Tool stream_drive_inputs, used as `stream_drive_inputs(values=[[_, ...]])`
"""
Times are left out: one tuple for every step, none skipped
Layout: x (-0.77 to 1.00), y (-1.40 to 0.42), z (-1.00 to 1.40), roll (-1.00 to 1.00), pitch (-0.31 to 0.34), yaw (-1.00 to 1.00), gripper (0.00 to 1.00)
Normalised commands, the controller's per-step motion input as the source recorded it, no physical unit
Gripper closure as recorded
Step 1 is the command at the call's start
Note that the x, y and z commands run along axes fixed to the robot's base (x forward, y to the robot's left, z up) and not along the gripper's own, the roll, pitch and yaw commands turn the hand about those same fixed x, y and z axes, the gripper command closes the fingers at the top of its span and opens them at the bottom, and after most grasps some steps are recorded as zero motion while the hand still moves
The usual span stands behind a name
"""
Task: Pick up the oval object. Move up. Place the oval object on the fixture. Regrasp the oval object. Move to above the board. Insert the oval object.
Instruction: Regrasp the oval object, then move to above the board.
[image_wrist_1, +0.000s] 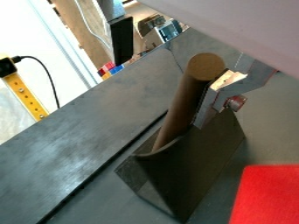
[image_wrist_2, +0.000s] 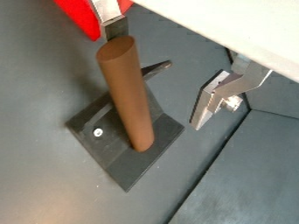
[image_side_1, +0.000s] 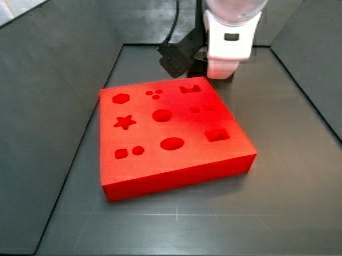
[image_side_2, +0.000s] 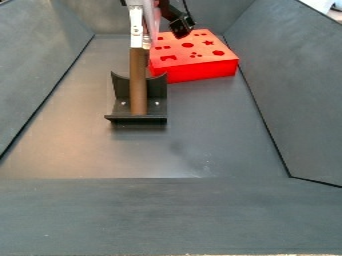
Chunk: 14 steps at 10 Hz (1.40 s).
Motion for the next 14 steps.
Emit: stream_drive_inputs(values=[[0.00,0.00,0.00,0.00,0.000,0.00,1.00],[0.19,-0.04,1.00,-0.13,-0.007,0.03,1.00],[0.19,-0.04,1.00,-0.13,0.009,0.01,1.00],[0.18,-0.03,1.00,-0.12,0.034,-0.01,1.00],[0.17,-0.03,1.00,-0.10,0.068,-0.01,1.00],[0.16,-0.03,1.00,-0.08,0.095,-0.01,1.00],[0.15,-0.03,1.00,-0.05,0.120,0.00,1.00],[0.15,-0.03,1.00,-0.04,0.145,0.01,1.00],[0.14,-0.04,1.00,-0.03,0.165,0.03,1.00],[0.14,-0.04,1.00,-0.02,0.180,0.05,1.00],[0.13,-0.04,1.00,-0.02,0.183,0.07,1.00],[0.12,-0.04,1.00,-0.03,0.178,0.09,1.00],[0.11,-0.04,1.00,-0.03,0.168,0.10,1.00],[0.08,-0.04,0.87,-0.04,0.150,0.11,1.00]])
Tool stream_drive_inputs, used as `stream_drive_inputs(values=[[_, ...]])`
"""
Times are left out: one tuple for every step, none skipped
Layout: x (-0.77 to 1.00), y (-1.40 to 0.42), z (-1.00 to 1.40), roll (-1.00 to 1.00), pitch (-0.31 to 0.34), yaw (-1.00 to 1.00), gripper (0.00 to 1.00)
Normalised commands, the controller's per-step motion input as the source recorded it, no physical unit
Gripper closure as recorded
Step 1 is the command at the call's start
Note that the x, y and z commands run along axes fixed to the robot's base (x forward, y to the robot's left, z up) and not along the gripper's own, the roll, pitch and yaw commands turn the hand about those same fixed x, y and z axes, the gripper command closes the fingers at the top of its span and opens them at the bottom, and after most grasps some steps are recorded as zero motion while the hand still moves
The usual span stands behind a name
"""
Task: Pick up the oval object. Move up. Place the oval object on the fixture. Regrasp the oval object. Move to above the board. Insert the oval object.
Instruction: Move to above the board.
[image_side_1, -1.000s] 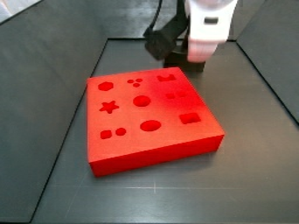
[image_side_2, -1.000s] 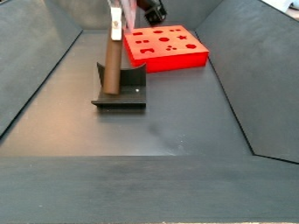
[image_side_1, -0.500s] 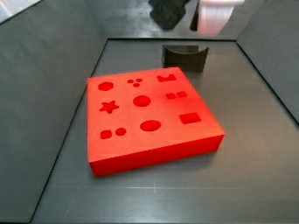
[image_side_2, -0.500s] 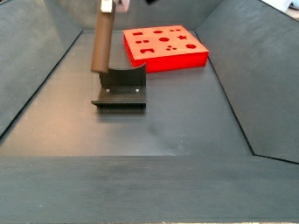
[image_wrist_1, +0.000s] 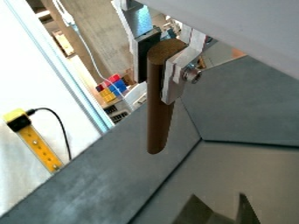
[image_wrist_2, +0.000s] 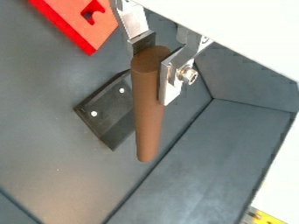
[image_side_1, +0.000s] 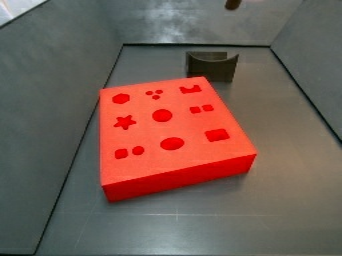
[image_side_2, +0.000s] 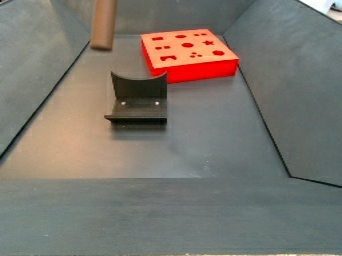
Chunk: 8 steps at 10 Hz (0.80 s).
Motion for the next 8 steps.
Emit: stream_drive_inputs(values=[[0.05,-0.03,0.71,-0.04,0.134,0.12,1.00],[0.03,-0.02,0.55,-0.05,0.115,0.12,1.00],[0.02,-0.02,0.40,-0.06,0.105,0.11,1.00],[0.01,-0.02,0.19,-0.06,0.091,0.10,1.00],[-0.83,-1.00,0.23,-0.50,0.071,1.00,1.00],[-0.82,-1.00,0.22,-0.50,0.065,1.00,1.00],[-0.82,-1.00,0.24,-0.49,0.024,1.00,1.00],[-0.82,-1.00,0.23,-0.48,-0.011,1.00,1.00]])
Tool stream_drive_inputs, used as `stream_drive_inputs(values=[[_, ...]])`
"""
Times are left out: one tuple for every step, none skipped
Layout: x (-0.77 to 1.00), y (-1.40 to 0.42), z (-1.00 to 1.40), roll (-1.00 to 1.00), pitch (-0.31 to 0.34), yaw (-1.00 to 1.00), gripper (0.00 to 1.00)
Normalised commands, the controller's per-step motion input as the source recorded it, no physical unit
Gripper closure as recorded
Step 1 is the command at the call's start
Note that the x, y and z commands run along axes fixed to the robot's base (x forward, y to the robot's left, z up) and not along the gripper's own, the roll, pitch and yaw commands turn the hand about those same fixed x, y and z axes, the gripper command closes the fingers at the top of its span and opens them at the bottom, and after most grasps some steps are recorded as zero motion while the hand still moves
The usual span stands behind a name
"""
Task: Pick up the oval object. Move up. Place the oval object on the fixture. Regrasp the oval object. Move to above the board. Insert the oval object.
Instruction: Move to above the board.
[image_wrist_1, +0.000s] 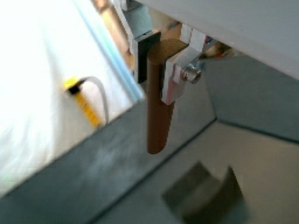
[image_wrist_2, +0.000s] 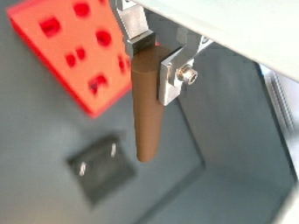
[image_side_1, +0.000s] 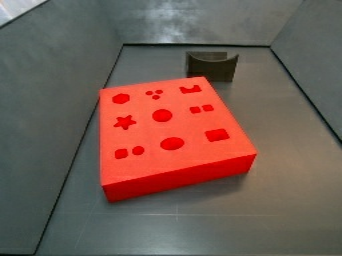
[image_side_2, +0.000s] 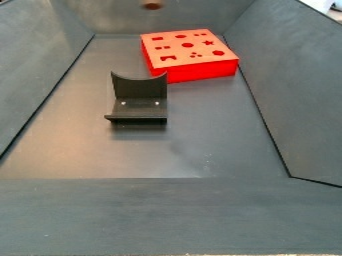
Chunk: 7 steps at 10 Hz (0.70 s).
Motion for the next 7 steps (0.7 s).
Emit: stream_drive_inputs(values=[[-0.81,-1.00,0.24,-0.47,-0.030,1.00,1.00],[-0.82,-1.00,0.25,-0.45,-0.068,1.00,1.00],[-0.82,-1.00,0.24,-0.45,-0.094,1.00,1.00],[-0.60,-0.68,0.18,-0.43,-0.133,1.00,1.00],[-0.45,-0.48,0.13,-0.42,-0.151,1.00,1.00],[-0.23,-0.22,0.05,-0.41,-0.187,1.00,1.00],[-0.17,-0.15,0.03,-0.40,-0.207,1.00,1.00]])
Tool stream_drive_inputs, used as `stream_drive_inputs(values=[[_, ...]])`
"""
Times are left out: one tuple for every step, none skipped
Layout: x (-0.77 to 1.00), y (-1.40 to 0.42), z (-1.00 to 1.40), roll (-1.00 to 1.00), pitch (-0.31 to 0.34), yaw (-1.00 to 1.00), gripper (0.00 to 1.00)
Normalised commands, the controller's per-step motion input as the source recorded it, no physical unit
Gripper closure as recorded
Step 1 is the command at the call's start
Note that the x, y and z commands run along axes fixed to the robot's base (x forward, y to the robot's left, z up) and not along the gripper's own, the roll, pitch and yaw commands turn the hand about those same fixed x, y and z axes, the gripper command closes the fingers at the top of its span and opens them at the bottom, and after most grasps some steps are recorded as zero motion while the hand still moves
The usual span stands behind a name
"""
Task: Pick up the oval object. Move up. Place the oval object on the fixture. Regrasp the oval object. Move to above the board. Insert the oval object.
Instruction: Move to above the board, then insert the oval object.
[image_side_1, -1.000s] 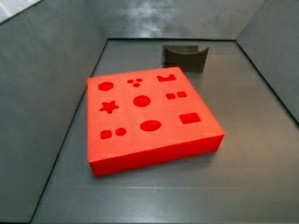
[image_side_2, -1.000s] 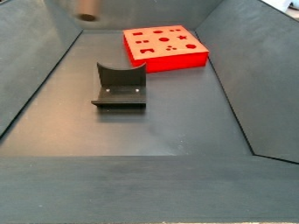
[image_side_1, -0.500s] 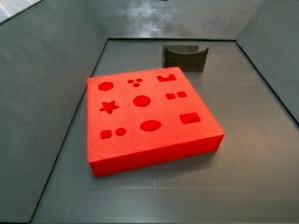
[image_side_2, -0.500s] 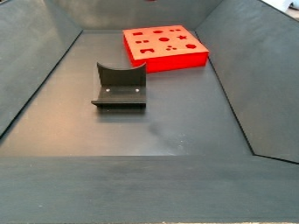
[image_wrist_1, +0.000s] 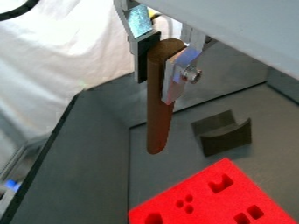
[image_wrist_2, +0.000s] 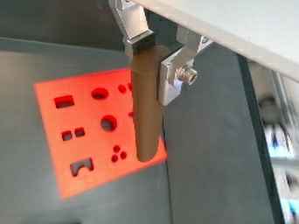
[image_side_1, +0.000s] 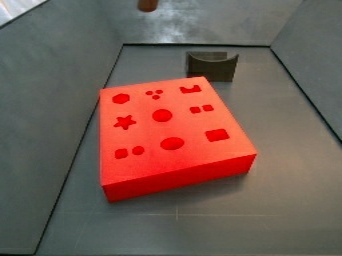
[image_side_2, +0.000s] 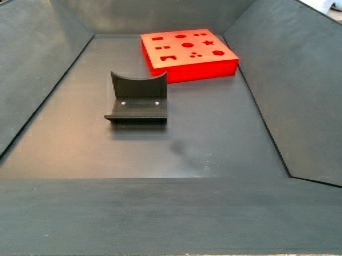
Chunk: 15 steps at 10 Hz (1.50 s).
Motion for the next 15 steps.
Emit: stream_drive_inputs(values=[[-0.11,-0.06,0.02,-0.39,-0.252,1.00,1.00],[-0.08,0.01,0.00,-0.37,-0.305,1.00,1.00],[-0.08,0.03,-0.02,-0.35,-0.345,1.00,1.00],[-0.09,0.03,-0.01,-0.34,-0.374,1.00,1.00],[-0.09,0.03,0.00,-0.31,-0.429,1.00,1.00],[-0.09,0.03,-0.01,-0.27,-0.488,1.00,1.00],[-0.08,0.02,0.00,-0.24,-0.535,1.00,1.00],[-0.08,0.02,-0.01,-0.22,-0.563,1.00,1.00],[-0.07,0.02,-0.01,-0.17,-0.641,1.00,1.00],[-0.07,0.02,-0.01,-0.12,-0.610,0.87,1.00],[-0.07,0.02,-0.01,-0.06,-0.477,0.60,1.00],[-0.06,0.01,-0.01,-0.04,-0.343,0.38,1.00],[-0.04,0.01,0.00,-0.03,-0.225,0.23,1.00],[0.00,0.00,-0.01,0.00,-0.019,0.00,1.00],[-0.06,0.00,-0.11,-0.03,-0.090,0.04,1.00]])
